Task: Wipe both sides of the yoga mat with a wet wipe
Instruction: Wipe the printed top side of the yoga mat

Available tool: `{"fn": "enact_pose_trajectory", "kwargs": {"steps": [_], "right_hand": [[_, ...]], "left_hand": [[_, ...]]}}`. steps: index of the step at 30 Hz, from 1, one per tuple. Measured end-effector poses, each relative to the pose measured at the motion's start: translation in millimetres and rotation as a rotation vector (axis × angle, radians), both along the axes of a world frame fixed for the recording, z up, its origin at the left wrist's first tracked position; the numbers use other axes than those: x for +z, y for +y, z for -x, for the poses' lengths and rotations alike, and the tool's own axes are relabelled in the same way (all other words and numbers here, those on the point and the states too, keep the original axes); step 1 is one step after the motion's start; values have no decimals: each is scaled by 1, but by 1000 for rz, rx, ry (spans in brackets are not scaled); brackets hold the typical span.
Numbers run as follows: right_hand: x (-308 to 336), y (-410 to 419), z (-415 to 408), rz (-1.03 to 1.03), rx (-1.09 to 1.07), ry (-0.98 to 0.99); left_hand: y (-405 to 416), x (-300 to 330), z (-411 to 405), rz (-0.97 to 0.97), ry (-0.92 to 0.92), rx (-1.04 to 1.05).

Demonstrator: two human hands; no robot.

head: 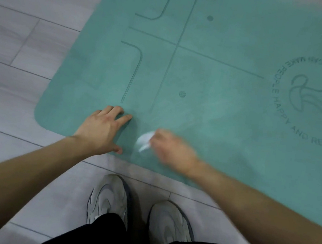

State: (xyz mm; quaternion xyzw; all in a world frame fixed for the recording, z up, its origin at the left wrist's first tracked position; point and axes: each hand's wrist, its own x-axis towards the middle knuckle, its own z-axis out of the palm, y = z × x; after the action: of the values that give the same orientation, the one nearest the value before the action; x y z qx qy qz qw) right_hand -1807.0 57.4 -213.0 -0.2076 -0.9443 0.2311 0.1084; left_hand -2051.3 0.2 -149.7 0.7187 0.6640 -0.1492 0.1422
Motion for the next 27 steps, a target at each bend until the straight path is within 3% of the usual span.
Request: {"fn": "enact_pose_trajectory", "kwargs": {"steps": [3, 5, 7, 10, 11, 13, 16, 18, 20, 23, 24, 25, 27], "right_hand": [[8, 81, -68, -66, -741, -118], [10, 82, -64, -6, -1042, -145], [4, 39, -15, 26, -837, -65], [1, -42, 46, 84, -49, -85], [2, -50, 45, 53, 107, -106], [6, -30, 12, 39, 50, -85], [11, 6, -57, -73, -435, -115], [10, 4, -61, -55, -693, -105], [0, -26, -23, 7, -599, -72], [0, -71, 13, 57, 38, -73], [2, -71, 5, 36, 143, -77], [2, -59, -12, 12, 123, -79], [1, -21, -56, -34, -228, -104]], "left_hand": [[-7, -1, 4, 23, -32, 20], [-11, -3, 9, 55, -41, -4], [-12, -3, 13, 73, -58, -8], [-12, -3, 16, 76, -57, -32], [-13, -4, 16, 73, -58, -27], [-13, -5, 16, 75, -60, -16], [-16, -5, 18, 84, -72, 4], [-16, -4, 16, 83, -59, -2], [-15, -4, 11, 92, -44, 3], [-11, -2, 8, 93, -15, -19], [-10, -2, 8, 85, -17, -21], [-8, -1, 8, 75, -19, -23], [-5, -1, 8, 72, -9, -36]]}}
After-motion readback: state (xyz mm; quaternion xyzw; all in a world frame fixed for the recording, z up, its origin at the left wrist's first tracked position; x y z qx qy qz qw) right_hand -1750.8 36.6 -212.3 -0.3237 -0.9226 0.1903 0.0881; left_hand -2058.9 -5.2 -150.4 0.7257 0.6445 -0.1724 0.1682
